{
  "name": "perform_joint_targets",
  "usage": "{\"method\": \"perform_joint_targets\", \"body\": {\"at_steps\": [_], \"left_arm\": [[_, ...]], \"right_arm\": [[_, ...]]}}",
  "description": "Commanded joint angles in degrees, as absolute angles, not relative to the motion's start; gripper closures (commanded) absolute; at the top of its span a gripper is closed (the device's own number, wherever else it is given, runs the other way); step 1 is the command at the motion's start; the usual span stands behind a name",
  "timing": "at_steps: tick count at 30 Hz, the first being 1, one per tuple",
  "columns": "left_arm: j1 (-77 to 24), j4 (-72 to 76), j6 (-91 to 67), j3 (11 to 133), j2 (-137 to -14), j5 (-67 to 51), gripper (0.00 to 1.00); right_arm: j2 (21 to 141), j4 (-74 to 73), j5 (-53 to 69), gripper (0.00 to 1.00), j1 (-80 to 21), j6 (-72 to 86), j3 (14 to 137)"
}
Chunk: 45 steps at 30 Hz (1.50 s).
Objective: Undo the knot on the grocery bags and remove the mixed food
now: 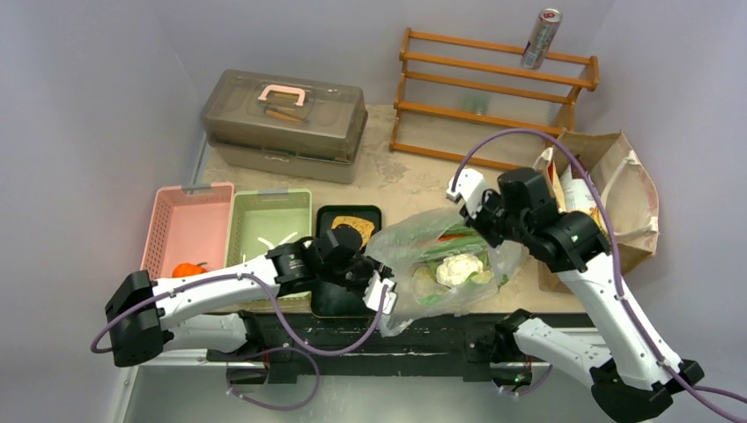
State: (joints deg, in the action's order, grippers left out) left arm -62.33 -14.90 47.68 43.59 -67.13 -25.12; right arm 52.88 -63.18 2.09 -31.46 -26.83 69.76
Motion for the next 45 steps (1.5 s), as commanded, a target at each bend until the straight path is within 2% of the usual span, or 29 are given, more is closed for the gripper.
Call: {"method": "perform_joint_targets", "body": {"at_steps": [1,8,12,15,18,25,31,34,45], "left_arm": [[-62.31,-10.22,46.63,48.81,-64.51,-23.98,0.66],[-62.84,1.54,35.42,60.40,-69.53,-17.87,0.64],[-65.39,6.06,35.37,64.42,-75.96,-16.18,0.58],[-66.86,4.33,36.64,66.64,-80.26,-18.01,0.60],[-67.47,2.01,38.70,65.49,-83.30,-17.79,0.60],[-67.14,-2.62,41.34,60.33,-88.64,-6.03,0.52],[-65.57,-10.52,38.13,57.98,-90.09,-0.28,0.35],[-65.48,-11.90,37.28,55.98,-90.10,3.69,0.31],[-65.39,-7.12,33.76,59.77,-94.57,8.99,0.38]], "right_arm": [[54.67,-59.60,4.88,1.00,-29.05,-21.25,76.86],[55.68,-59.56,5.74,1.00,-29.05,-20.41,74.82],[57.64,-58.38,6.21,1.00,-28.95,-18.32,74.78],[58.57,-57.71,6.65,1.00,-28.61,-17.25,75.63],[59.67,-57.91,7.98,1.00,-27.28,-16.54,77.11],[60.56,-58.48,9.89,1.00,-26.65,-15.88,77.38],[60.78,-59.15,10.58,1.00,-26.58,-17.12,76.60],[60.82,-59.11,10.99,1.00,-26.55,-17.46,76.16],[60.74,-58.79,12.30,1.00,-26.59,-17.06,74.93]]}}
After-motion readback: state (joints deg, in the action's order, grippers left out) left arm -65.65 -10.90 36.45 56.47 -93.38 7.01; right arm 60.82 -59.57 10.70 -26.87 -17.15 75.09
